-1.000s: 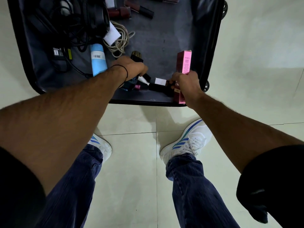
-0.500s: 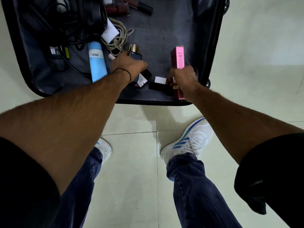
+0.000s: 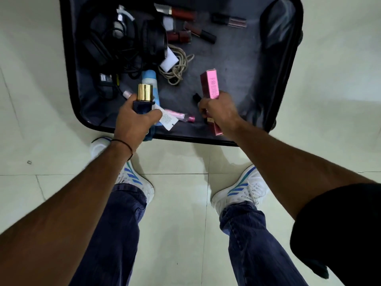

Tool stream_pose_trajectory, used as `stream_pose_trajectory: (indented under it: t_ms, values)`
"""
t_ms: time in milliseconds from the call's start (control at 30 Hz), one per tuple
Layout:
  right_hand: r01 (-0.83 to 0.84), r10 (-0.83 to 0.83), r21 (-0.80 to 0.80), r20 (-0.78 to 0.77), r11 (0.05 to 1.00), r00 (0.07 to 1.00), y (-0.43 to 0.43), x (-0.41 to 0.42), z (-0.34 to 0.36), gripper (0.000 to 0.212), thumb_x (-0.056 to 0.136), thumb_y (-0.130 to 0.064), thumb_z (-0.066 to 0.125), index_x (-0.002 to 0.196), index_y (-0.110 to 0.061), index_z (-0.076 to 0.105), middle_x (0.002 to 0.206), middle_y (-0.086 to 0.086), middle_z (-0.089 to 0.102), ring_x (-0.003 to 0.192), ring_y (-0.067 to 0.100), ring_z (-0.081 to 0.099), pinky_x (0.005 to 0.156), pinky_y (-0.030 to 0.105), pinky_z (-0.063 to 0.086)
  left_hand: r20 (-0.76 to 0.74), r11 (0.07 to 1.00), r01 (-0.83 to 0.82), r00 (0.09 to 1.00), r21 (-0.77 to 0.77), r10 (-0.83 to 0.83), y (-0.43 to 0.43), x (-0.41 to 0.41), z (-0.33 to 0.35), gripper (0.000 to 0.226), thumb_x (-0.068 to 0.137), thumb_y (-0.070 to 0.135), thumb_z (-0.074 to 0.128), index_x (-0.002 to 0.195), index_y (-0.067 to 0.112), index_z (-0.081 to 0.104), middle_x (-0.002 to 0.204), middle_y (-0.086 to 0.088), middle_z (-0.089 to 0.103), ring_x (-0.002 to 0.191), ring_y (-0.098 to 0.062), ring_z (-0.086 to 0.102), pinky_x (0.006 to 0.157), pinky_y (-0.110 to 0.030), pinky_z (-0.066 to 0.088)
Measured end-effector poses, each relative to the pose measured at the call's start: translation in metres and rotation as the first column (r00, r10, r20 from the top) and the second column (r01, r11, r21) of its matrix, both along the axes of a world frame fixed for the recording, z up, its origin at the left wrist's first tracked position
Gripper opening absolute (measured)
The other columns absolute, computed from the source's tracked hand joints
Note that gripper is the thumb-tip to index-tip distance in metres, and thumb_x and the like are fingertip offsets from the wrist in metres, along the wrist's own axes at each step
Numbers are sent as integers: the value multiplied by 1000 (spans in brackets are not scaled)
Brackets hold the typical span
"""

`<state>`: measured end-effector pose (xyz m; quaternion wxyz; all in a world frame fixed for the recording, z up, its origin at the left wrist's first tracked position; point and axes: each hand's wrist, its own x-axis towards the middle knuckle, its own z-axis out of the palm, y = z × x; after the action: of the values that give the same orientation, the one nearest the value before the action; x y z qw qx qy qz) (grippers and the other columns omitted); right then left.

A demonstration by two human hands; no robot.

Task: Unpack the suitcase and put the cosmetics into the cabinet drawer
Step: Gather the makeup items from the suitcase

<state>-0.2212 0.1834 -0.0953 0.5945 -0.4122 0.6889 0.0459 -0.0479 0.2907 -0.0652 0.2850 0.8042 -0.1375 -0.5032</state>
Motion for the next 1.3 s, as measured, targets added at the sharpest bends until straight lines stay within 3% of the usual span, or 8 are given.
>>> stream_pose_trajectory:
  t_ms: [233, 400, 533, 667, 767, 867, 1033, 1300]
  values:
    - [-346, 275, -127, -383, 930, 882, 1, 30, -26, 35, 90, -14, 61, 124, -7, 58, 126, 17, 64, 115, 36, 61, 93, 38, 47, -68, 995, 85, 994, -55, -89, 12, 35, -6, 38, 74, 8, 69, 112, 15, 64, 94, 8, 68, 81, 7, 65, 68, -14, 53]
    - [-690, 533, -210, -497, 693, 685, 21, 23, -47, 47, 83, -7, 66, 125, -4, 48, 129, 19, 51, 115, 40, 54, 96, 46, 44, -86, 978, 177, 979, -107, -187, 5, 35, -15, 47, 66, 20, 68, 112, 13, 66, 99, 3, 69, 89, 1, 64, 80, -18, 52]
    - [-653, 457, -229, -552, 722, 698, 20, 15, -50, 46, 84, -4, 63, 126, -3, 46, 129, 20, 54, 115, 41, 57, 94, 46, 46, -98, 969, 216, 969, -116, -228, 5, 25, -17, 48, 68, 17, 68, 114, 6, 64, 93, 5, 68, 83, 4, 64, 74, -15, 51]
    - [-493, 397, -197, -382, 847, 835, 3, -1, -37, 40, 85, -14, 66, 124, -7, 58, 120, 19, 66, 109, 37, 63, 94, 44, 52, -109, 968, 232, 964, -100, -243, 7, 16, -5, 49, 68, 19, 68, 116, 9, 63, 92, 9, 68, 83, 2, 64, 75, -17, 52]
    - [8, -13, -125, -42, 992, 999, -13, -8, 1, 24, 84, -7, 69, 108, -7, 63, 102, 18, 71, 83, 27, 69, 75, 40, 60, -105, 969, 221, 967, -112, -232, 3, 8, 16, 45, 71, 15, 72, 115, 12, 63, 90, 9, 67, 79, 2, 62, 73, -16, 50]
    - [301, -314, 90, 239, 949, 919, -26, -30, 67, 26, 74, -1, 73, 99, -1, 64, 85, 15, 70, 79, 27, 72, 72, 42, 59, -76, 957, 237, 965, -165, -252, -8, -11, 56, 36, 78, 2, 72, 110, 14, 63, 88, 2, 63, 69, 5, 56, 69, -11, 46]
    - [253, -343, 247, 467, 936, 815, -29, -84, 215, 28, 86, 8, 61, 113, 1, 62, 100, 13, 72, 82, 26, 70, 66, 36, 59, -118, 929, 241, 952, -281, -283, -27, -56, 188, 53, 60, 30, 68, 112, 20, 65, 94, 4, 68, 87, -6, 61, 85, -22, 49]
    - [210, -171, -31, 475, 977, 863, -21, -197, 493, 22, 84, 6, 64, 104, -4, 67, 99, 15, 74, 84, 28, 72, 65, 30, 55, -115, 817, 286, 914, -501, -390, -31, -158, 464, 58, 63, 23, 62, 120, 10, 60, 112, 1, 65, 106, -11, 61, 101, -34, 47]
